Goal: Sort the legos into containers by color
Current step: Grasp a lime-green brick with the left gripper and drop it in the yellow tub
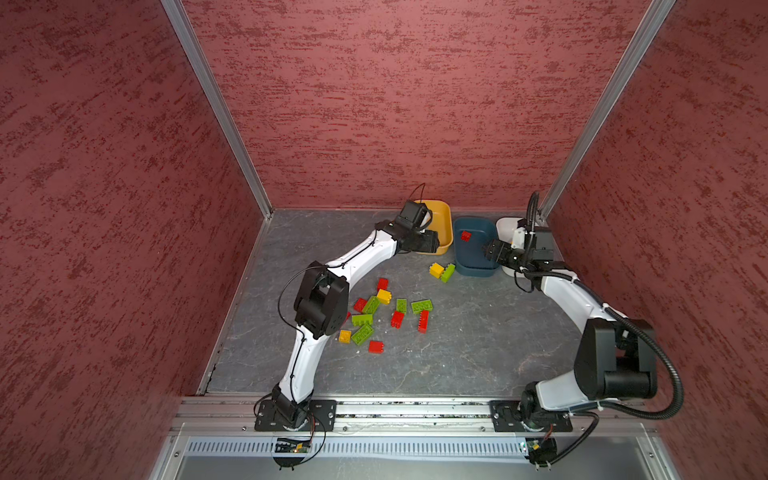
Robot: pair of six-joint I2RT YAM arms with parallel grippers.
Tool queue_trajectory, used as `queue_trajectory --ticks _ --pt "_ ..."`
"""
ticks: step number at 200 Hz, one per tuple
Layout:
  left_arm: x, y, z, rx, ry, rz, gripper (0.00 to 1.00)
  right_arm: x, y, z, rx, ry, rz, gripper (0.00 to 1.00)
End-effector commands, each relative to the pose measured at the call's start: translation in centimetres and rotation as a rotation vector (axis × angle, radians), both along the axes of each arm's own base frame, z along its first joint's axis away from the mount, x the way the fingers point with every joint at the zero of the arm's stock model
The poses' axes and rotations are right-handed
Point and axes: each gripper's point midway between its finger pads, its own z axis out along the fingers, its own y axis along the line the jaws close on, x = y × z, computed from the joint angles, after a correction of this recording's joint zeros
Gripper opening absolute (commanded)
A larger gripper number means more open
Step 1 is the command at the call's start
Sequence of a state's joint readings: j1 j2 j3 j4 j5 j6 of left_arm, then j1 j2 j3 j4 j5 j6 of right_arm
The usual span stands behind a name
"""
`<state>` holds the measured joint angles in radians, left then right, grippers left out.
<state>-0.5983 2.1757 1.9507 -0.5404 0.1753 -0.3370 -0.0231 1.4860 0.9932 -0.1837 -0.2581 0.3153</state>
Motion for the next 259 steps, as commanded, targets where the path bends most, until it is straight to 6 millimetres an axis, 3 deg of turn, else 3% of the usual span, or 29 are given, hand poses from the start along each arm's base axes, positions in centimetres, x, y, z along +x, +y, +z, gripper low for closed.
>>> queue_trajectory --ticks 1,5,47,75,108,118,127,146,168,213,259 --pt "2.9 -1.6 1.5 -0.173 -0.037 -0.036 0.62 0.0 0.9 0.9 0.020 -0.043 -0.002 0.99" --pt "3.4 -1.6 1.5 -0.183 -0.039 -0.029 0.62 -0.3 1.2 1.9 0.022 -0.068 0.003 0.99" --pt "8.6 -2.8 0.5 -0.196 -0.108 0.008 0.62 -0.9 3.3 1.2 0.015 -0.061 0.062 0.99" --pt "12.0 -1.3 -1.4 -0.143 -0.150 0.188 0.63 -1.2 4.3 0.6 0.020 -0.054 0.080 0.99" --pt "13.9 -2.1 -1.8 -0.233 -0.192 0.253 0.65 -1.2 5.2 -0.1 0.029 -0.041 0.090 0.99" --pt "14.2 -2.3 -1.9 -0.245 -0.206 0.266 0.69 -1.2 5.5 -0.1 0.029 -0.043 0.097 0.99" --pt "14.6 -2.3 -1.9 -0.246 -0.217 0.281 0.75 -1.1 5.7 -1.2 0.025 -0.014 0.100 0.99" --pt "14.8 -2.6 -1.1 -0.258 -0.227 0.286 0.87 -1.0 6.0 -1.6 0.020 -0.006 0.105 0.99" --pt "14.6 -2.7 0.4 -0.265 -0.243 0.274 0.94 -0.8 6.4 -1.8 0.016 -0.001 0.115 0.99" --pt "13.2 -3.0 3.4 -0.260 -0.259 0.216 1.00 -0.8 7.9 -2.2 -0.004 0.007 0.166 0.99" --pt "11.6 -2.6 5.1 -0.239 -0.242 0.191 1.00 -1.2 9.3 -2.8 -0.025 0.031 0.147 0.99"
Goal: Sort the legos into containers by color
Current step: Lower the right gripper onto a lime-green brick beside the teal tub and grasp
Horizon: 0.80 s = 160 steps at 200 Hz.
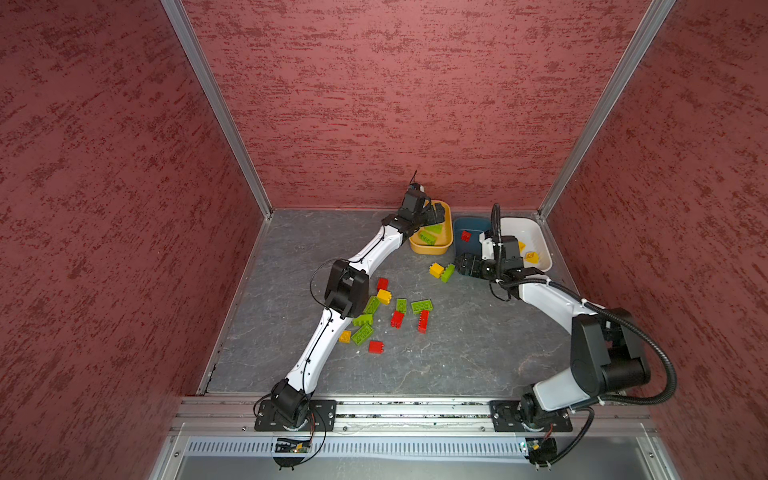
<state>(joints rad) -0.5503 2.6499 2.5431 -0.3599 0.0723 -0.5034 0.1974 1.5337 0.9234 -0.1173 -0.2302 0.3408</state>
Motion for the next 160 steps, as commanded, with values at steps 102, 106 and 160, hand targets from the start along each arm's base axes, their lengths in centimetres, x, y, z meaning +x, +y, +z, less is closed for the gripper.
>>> queue_trajectory --ticks 102,106,160 --pt "-9.1 6.6 6.6 0.066 -0.020 -0.037 1.00 -0.4 3.3 -4.6 -0.021 0.093 -0.243 0.57" --pt "-9.4 7.2 6.4 0.076 -0.015 -0.024 1.00 -0.3 3.4 -4.8 -0.024 0.098 -0.241 0.56" --pt "-12.3 14.5 4.6 0.156 0.029 0.120 1.00 1.3 4.2 -6.7 -0.054 0.123 -0.225 0.54"
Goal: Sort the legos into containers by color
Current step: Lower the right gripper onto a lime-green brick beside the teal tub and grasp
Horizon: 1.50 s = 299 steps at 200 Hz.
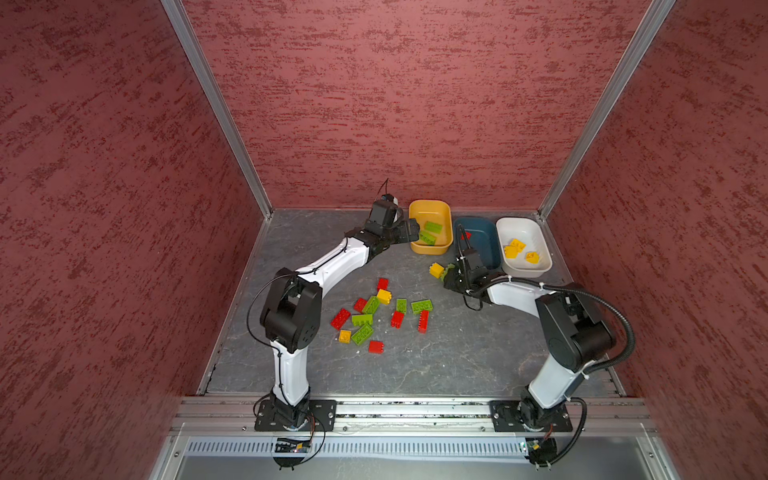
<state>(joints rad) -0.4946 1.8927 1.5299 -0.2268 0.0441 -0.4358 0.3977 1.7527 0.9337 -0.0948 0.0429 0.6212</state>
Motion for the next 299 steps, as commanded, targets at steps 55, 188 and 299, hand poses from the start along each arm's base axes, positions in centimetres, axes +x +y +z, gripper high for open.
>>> queue_trajectory --ticks 55,188,299 --pt "-1.2 6.2 -1.1 0.070 0.017 0.133 0.99 3.7 1.2 1.5 -0.005 -0.082 -0.005 0.54" --pt "-1.5 6.3 -2.4 0.072 0.059 0.139 1.00 2.5 -0.1 0.7 -0.050 -0.074 -0.063 0.34" --pt "-1.5 6.0 -3.4 0.064 0.084 0.134 1.00 1.4 -0.7 -0.1 -0.172 -0.053 0.057 0.46"
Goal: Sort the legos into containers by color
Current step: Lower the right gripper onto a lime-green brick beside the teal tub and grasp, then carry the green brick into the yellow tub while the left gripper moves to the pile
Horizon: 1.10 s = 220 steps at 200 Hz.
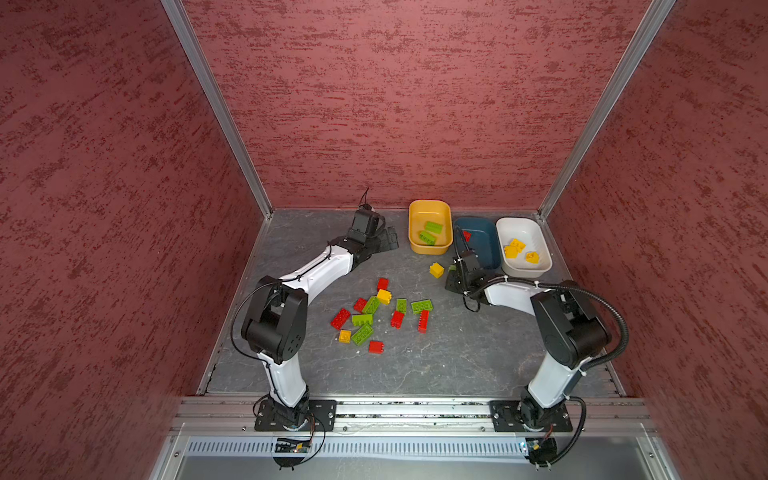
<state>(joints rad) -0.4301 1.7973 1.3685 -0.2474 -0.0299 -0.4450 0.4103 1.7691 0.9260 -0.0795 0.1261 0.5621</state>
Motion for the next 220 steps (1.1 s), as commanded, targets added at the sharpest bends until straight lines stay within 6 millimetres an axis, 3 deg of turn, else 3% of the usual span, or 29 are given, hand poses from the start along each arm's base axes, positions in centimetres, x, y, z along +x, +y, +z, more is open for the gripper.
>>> queue_trajectory --ticks 1,41,81,109,146,163,177,197,220 --pt "-0.1 0.0 -0.6 -0.009 0.022 0.006 1.00 1.2 0.2 0.5 -0.076 -0.023 0.051 0.46" --pt "-0.5 0.1 0.0 -0.007 0.005 -0.008 1.00 2.5 0.1 0.0 -0.139 -0.004 0.051 0.36" --pt "-1.7 0.6 0.3 0.013 -0.004 -0.028 1.00 -0.1 0.6 1.3 -0.114 -0.027 0.148 0.25" --pt "-2.5 0.8 -0.7 0.038 0.028 -0.037 1.00 -1.8 2.3 4.8 -0.032 -0.120 0.279 0.20" --pt "-4.0 1.2 -2.2 0.098 0.080 -0.032 0.99 -1.6 6.1 12.0 0.095 -0.339 0.490 0.19" --pt "-4.9 1.4 -2.8 0.134 0.100 -0.023 0.99 0.1 6.8 14.4 0.143 -0.431 0.485 0.19" --pt "-6.1 1.1 -3.3 0.156 0.129 -0.028 1.00 2.4 6.4 14.8 0.173 -0.450 0.421 0.19" --pt "-8.3 0.1 -4.1 0.194 0.185 -0.056 1.00 6.1 6.2 14.0 0.192 -0.413 0.378 0.20" --pt "-11.5 -1.4 -5.1 0.253 0.239 -0.099 1.00 10.2 6.1 11.7 0.143 -0.322 0.362 0.20"
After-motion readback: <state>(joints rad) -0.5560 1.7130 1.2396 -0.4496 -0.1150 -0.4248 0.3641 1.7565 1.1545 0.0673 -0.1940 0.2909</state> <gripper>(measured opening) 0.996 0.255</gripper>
